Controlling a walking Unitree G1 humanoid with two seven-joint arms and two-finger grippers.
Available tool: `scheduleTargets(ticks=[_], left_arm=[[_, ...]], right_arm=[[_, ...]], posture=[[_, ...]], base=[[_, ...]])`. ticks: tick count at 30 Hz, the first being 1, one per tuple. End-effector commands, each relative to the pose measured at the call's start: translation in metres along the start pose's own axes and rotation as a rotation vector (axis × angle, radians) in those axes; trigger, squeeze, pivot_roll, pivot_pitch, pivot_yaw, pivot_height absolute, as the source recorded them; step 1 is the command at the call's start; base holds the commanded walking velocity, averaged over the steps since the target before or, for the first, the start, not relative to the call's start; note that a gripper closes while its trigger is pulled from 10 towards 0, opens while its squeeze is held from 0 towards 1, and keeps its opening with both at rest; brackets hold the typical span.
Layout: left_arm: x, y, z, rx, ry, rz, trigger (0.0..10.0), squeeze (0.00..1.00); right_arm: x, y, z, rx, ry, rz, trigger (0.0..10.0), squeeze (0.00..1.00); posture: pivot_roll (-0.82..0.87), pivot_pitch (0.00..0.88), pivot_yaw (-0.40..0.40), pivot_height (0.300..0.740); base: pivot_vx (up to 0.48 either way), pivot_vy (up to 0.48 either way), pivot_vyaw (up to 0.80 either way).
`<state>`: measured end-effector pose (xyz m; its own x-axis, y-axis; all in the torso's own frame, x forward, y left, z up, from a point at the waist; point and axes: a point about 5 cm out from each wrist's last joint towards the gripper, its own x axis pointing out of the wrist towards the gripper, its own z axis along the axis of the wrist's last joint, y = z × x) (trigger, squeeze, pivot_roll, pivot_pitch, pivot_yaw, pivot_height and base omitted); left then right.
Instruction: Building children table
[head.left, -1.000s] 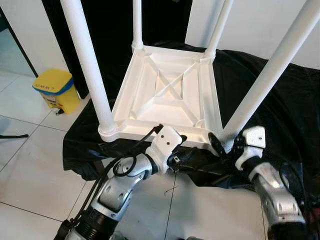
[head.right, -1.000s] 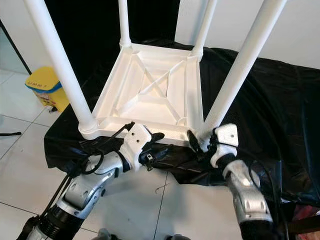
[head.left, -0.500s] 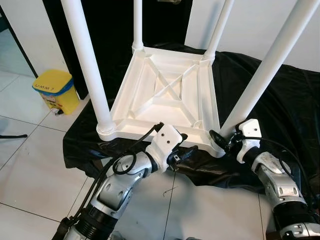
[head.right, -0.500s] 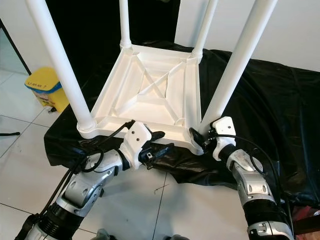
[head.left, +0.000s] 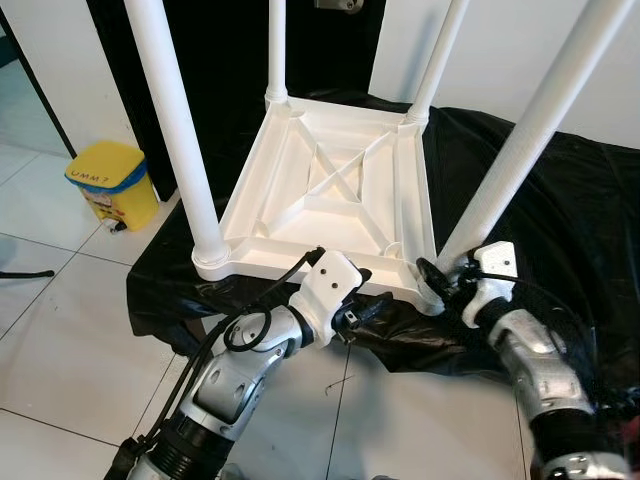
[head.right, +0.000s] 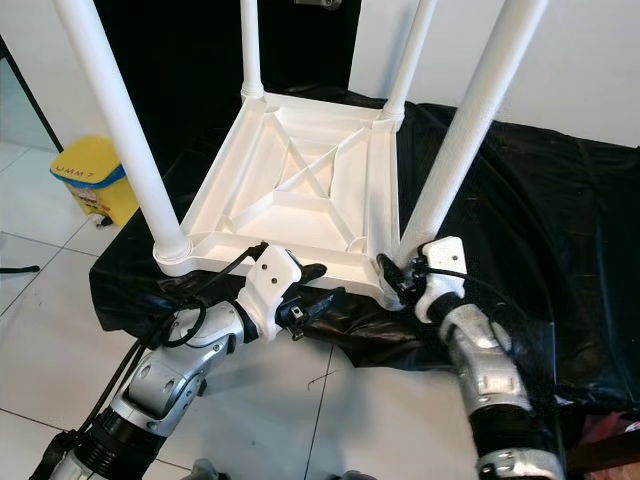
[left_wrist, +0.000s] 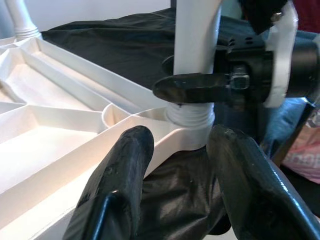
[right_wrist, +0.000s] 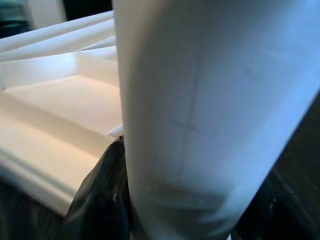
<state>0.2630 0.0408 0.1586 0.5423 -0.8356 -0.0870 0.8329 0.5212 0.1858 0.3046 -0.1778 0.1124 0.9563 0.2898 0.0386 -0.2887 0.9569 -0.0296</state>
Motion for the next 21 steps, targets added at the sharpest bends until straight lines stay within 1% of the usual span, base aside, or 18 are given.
scheduleTargets(ticks=[1, 2, 3, 5, 6, 9, 11, 13, 21], left_arm=[[0.001, -0.007, 0.0, 0.004, -0.001, -0.059, 10.0, 0.0], [0.0, -0.008, -0.001, 0.003, 0.0, -0.063, 10.0, 0.0], [0.0, -0.008, -0.001, 0.003, 0.0, -0.063, 10.0, 0.0], [0.0, -0.009, -0.001, 0.001, 0.001, -0.068, 10.0, 0.0], [0.0, -0.009, -0.001, 0.0, 0.001, -0.072, 10.0, 0.0], [0.0, -0.01, -0.001, 0.0, 0.001, -0.072, 10.0, 0.0], [0.0, -0.011, -0.001, -0.004, 0.001, -0.078, 10.0, 0.0], [0.0, -0.013, -0.001, -0.008, 0.003, -0.085, 10.0, 0.0], [0.0, -0.012, -0.001, -0.006, 0.005, -0.087, 10.0, 0.0]], right_arm=[[-0.005, 0.007, -0.018, 0.044, 0.089, -0.064, 10.0, 0.0], [-0.005, 0.01, -0.02, 0.059, 0.093, -0.133, 10.0, 0.0], [-0.005, 0.01, -0.02, 0.059, 0.093, -0.133, 10.0, 0.0], [-0.007, 0.019, -0.025, 0.097, 0.109, -0.298, 10.0, 0.0], [-0.007, 0.027, -0.028, 0.127, 0.119, -0.4, 10.0, 0.0], [-0.007, 0.028, -0.029, 0.132, 0.12, -0.413, 10.0, 0.0], [-0.003, 0.041, -0.028, 0.169, 0.114, -0.402, 10.0, 0.0], [-0.001, 0.046, -0.024, 0.17, 0.094, -0.383, 10.0, 0.0], [-0.003, 0.049, -0.024, 0.168, 0.101, -0.387, 10.0, 0.0]], posture=[[0.01, 0.052, -0.088, 0.74], [0.0, 0.054, -0.085, 0.74], [0.0, 0.054, -0.085, 0.74], [0.0, 0.057, -0.083, 0.74], [0.0, 0.059, -0.082, 0.74], [0.0, 0.059, -0.082, 0.74], [0.0, 0.063, -0.079, 0.74], [0.0, 0.065, -0.077, 0.74], [0.0, 0.065, -0.078, 0.74]], base=[[0.0, 0.0, 0.0], [0.0, 0.0, 0.0], [0.0, 0.0, 0.0], [0.0, 0.0, 0.0], [0.0, 0.0, 0.0], [0.0, 0.0, 0.0], [0.0, 0.0, 0.0], [0.0, 0.0, 0.0], [0.0, 0.0, 0.0]])
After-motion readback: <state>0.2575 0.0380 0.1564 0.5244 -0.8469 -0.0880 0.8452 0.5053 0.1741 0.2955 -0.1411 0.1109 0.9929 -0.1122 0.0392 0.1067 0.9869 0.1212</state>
